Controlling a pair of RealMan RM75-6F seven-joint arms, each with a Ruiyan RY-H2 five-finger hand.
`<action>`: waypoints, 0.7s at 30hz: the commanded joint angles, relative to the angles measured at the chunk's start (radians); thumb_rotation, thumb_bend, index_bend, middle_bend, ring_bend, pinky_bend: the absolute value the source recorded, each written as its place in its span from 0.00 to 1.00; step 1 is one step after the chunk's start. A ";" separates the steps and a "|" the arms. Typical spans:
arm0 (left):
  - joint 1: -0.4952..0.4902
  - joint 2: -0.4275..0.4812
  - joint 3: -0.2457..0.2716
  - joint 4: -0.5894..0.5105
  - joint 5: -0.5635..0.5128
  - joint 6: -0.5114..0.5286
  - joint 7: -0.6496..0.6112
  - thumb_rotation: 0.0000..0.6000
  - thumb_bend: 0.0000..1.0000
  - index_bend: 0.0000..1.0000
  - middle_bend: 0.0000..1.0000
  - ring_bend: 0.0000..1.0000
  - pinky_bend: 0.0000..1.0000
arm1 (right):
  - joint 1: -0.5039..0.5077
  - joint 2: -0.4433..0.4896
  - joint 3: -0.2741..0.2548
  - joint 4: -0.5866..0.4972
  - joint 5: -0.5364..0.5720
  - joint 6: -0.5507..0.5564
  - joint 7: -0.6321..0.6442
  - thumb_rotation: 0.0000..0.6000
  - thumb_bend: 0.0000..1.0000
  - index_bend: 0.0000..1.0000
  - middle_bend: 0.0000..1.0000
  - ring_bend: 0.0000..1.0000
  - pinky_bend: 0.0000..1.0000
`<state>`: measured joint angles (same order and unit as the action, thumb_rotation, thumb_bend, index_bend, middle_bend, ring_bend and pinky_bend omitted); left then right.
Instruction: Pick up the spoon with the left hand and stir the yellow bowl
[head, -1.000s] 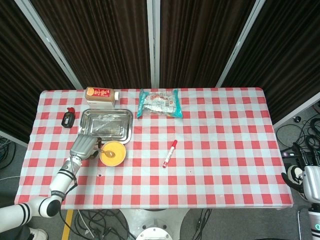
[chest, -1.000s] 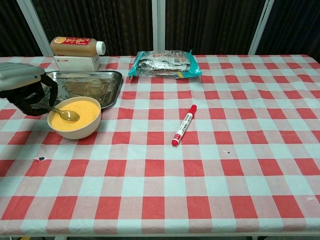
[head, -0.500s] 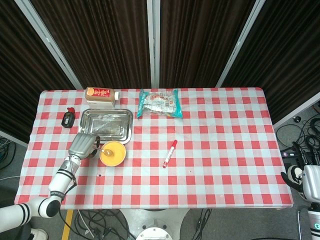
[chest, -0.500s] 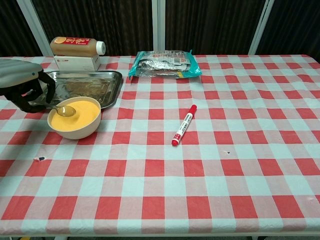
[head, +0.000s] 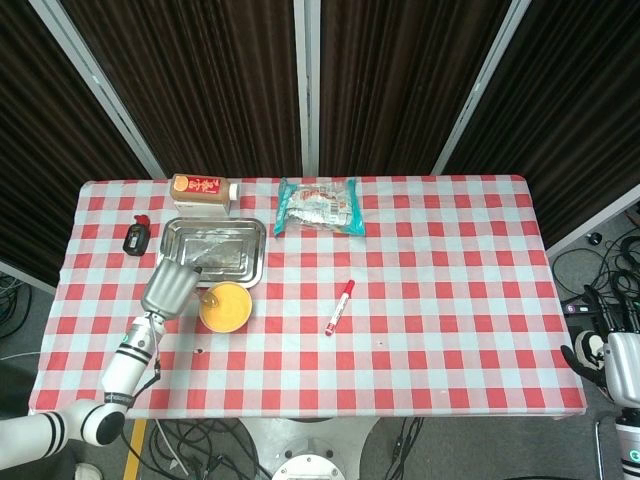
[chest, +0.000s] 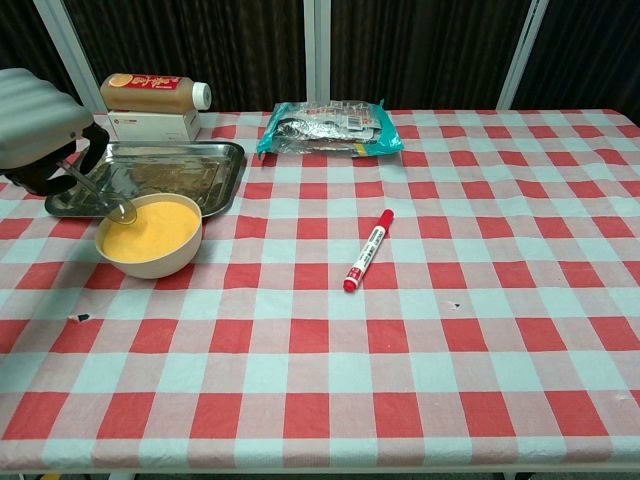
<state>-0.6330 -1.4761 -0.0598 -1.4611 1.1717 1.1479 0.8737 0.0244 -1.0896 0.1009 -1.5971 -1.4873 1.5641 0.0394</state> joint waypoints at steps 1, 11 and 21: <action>-0.025 -0.037 0.018 0.018 0.015 0.025 0.137 1.00 0.38 0.64 0.96 0.93 1.00 | -0.002 0.002 0.000 -0.004 -0.001 0.003 -0.002 1.00 0.14 0.08 0.24 0.06 0.15; -0.044 -0.094 0.014 0.045 -0.028 0.036 0.309 1.00 0.38 0.65 0.96 0.94 1.00 | -0.007 0.001 -0.002 -0.007 0.007 0.002 -0.006 1.00 0.14 0.08 0.24 0.06 0.15; -0.046 -0.163 0.033 0.078 -0.033 0.055 0.401 1.00 0.38 0.65 0.96 0.94 1.00 | -0.006 0.001 0.001 -0.001 0.016 -0.006 0.000 1.00 0.14 0.08 0.24 0.06 0.15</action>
<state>-0.6806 -1.6355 -0.0295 -1.3847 1.1394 1.1999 1.2713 0.0187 -1.0890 0.1019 -1.5980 -1.4716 1.5582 0.0392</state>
